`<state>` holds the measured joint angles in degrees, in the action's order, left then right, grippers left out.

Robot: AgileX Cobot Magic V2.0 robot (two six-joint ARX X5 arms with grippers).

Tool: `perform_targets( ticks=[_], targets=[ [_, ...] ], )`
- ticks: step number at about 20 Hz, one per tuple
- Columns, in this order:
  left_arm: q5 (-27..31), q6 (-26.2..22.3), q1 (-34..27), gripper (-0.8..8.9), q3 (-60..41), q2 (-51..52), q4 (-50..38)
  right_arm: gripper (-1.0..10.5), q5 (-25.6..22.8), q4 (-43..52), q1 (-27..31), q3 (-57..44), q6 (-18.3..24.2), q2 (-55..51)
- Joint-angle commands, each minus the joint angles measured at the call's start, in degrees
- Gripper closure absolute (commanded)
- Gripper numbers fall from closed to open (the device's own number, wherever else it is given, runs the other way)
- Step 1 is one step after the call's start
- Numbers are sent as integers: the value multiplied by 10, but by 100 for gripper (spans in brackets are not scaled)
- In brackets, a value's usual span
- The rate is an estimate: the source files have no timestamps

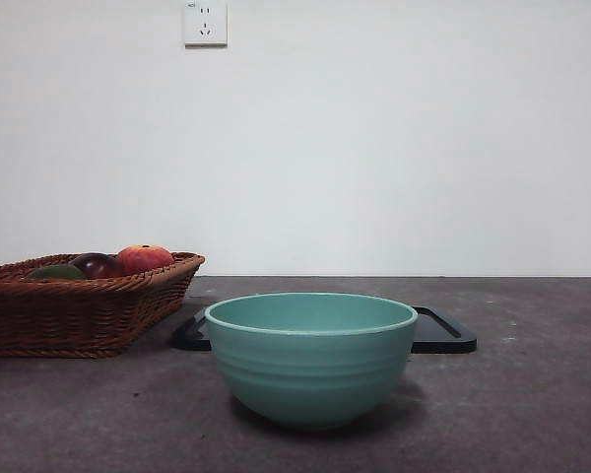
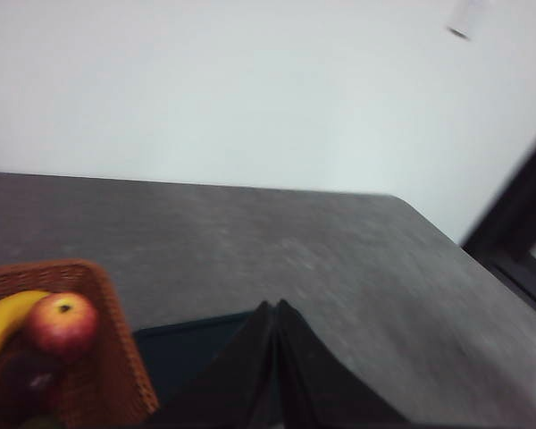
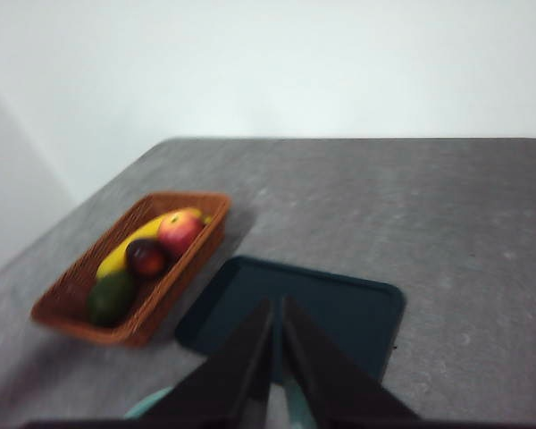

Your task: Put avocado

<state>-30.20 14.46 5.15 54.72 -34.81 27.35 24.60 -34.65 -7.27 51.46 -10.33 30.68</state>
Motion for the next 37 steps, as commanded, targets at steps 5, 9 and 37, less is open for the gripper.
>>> perform_targets(
  ticks=[5,9,37],
  targets=[
    [-47,-34,1,805,19,7,39,935,17,-57,-24,18,65,3],
    [-48,-34,1,804,19,9,82,935,24,-60,-24,18,65,3],
    [-48,-35,1,252,19,11,137,352,20,-57,-24,18,65,3]
  ],
)
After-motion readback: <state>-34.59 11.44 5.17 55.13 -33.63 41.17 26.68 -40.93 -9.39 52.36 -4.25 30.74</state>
